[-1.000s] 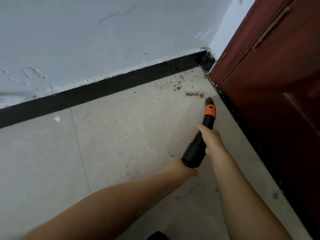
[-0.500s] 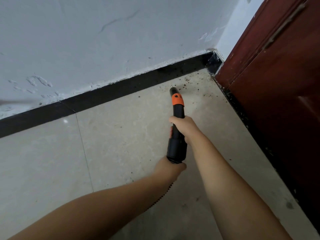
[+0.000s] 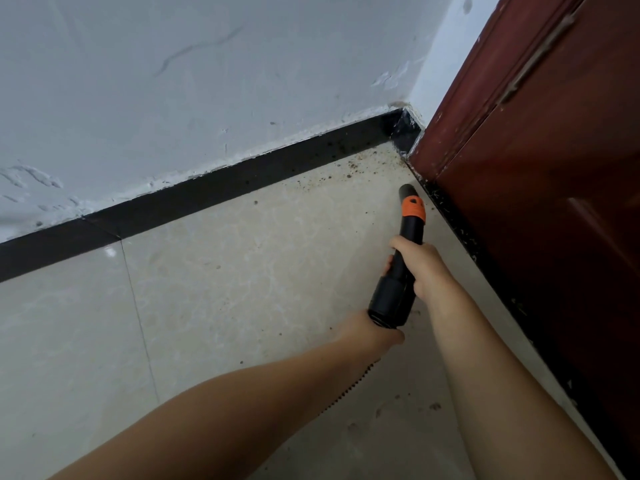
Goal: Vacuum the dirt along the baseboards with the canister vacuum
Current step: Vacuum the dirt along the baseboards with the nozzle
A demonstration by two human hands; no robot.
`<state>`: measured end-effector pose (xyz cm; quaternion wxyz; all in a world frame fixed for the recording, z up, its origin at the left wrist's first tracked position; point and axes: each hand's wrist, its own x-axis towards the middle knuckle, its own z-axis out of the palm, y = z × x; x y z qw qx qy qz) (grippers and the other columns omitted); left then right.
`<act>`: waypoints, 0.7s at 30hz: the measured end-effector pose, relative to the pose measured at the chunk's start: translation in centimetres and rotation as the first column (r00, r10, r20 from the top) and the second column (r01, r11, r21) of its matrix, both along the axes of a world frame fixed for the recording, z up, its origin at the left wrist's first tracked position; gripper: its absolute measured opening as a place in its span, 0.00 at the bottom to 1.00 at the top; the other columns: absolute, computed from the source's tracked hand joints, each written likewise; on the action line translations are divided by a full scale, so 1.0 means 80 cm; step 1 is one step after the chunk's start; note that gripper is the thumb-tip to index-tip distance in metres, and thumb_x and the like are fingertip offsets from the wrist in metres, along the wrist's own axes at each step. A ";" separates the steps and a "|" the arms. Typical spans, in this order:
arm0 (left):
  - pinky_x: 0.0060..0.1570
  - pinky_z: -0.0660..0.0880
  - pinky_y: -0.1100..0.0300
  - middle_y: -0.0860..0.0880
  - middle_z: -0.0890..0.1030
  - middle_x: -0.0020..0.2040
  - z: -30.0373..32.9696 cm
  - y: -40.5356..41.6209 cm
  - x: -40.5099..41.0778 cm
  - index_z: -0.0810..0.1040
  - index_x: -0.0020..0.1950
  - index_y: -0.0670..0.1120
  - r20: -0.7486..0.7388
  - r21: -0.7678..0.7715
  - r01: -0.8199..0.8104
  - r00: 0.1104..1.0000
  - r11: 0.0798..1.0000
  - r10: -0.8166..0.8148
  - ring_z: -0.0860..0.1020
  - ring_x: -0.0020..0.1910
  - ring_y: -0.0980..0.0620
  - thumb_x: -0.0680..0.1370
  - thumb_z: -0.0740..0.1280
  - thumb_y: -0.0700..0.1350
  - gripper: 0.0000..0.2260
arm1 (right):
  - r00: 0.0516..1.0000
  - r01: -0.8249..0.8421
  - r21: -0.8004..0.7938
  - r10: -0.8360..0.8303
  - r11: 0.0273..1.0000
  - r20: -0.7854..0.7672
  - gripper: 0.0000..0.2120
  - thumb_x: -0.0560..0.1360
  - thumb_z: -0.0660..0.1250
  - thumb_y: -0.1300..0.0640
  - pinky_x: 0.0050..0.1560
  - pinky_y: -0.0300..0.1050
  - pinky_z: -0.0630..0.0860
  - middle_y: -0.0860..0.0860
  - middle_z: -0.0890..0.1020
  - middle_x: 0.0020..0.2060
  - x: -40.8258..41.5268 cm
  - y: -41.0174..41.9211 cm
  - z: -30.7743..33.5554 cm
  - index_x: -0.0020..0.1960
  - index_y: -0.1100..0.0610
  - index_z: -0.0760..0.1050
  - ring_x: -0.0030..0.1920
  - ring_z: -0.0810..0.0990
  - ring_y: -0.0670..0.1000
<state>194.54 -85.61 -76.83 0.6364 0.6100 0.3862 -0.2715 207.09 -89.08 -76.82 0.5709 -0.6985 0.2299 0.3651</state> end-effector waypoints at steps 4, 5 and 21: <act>0.45 0.74 0.59 0.49 0.73 0.39 -0.004 0.002 0.022 0.73 0.58 0.44 0.038 0.009 -0.051 0.998 0.999 0.050 0.73 0.39 0.51 0.74 0.68 0.40 0.13 | 0.997 -0.081 0.017 0.081 0.997 -0.001 0.04 0.73 0.63 0.65 0.24 0.38 0.74 0.54 0.73 0.28 0.026 0.014 -0.004 0.42 0.60 0.68 0.18 0.71 0.48; 0.46 0.73 0.58 0.48 0.73 0.41 -0.004 0.004 0.031 0.73 0.60 0.43 0.049 0.015 -0.058 0.997 0.998 0.057 0.73 0.42 0.50 0.75 0.68 0.40 0.14 | 0.996 -0.092 0.027 0.092 0.995 0.004 0.04 0.73 0.63 0.65 0.23 0.38 0.74 0.54 0.73 0.26 0.034 0.018 -0.004 0.42 0.60 0.68 0.18 0.71 0.48; 0.38 0.72 0.59 0.48 0.72 0.35 0.010 0.022 0.088 0.72 0.47 0.44 0.097 -0.127 -0.184 0.976 0.975 0.197 0.70 0.31 0.52 0.74 0.69 0.40 0.06 | 0.959 -0.280 -0.090 0.283 0.956 0.030 0.05 0.74 0.64 0.63 0.24 0.37 0.74 0.53 0.74 0.27 0.106 0.058 0.007 0.41 0.60 0.70 0.17 0.72 0.48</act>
